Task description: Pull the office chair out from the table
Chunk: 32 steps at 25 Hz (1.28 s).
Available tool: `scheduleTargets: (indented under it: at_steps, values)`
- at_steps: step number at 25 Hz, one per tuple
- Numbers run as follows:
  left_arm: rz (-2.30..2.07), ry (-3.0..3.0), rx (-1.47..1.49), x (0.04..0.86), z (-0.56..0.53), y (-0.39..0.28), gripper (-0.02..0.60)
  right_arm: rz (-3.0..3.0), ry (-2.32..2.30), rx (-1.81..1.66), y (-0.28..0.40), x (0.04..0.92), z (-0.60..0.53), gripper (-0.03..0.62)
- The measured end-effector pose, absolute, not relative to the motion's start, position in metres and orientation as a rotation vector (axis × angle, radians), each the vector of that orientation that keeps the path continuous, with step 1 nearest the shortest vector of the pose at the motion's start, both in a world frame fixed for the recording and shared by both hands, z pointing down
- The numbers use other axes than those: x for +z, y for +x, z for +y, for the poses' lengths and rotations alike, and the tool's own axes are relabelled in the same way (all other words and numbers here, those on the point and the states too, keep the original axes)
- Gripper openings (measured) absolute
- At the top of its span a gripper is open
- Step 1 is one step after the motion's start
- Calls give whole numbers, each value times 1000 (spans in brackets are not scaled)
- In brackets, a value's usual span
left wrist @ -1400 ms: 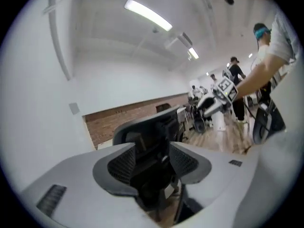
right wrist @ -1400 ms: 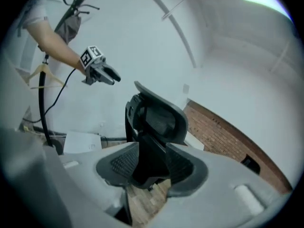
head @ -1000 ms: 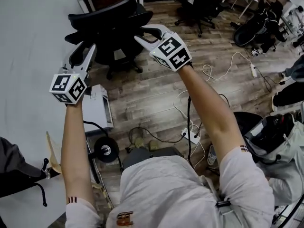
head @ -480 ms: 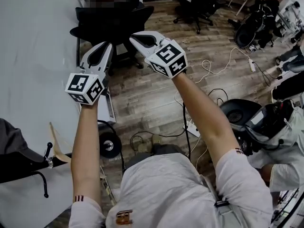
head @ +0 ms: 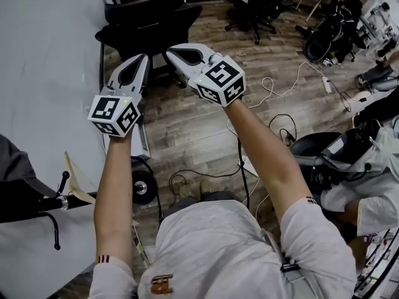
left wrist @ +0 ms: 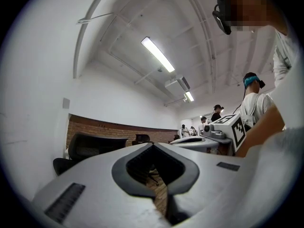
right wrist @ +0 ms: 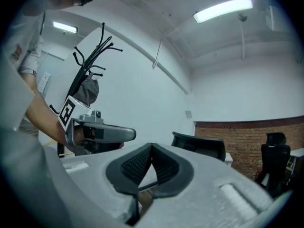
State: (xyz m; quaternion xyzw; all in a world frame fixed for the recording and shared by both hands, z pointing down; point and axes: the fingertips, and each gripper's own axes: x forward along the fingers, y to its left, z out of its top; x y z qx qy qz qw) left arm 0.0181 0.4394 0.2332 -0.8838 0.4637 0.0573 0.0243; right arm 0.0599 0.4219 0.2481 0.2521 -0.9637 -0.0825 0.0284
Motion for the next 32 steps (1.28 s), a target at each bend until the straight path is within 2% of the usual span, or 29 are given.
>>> scheduleTargets:
  at_steps: [32]
  values:
    - [1374, -2752, 182, 241, 452, 35, 0, -2996, 795, -237, 61, 257, 440, 0]
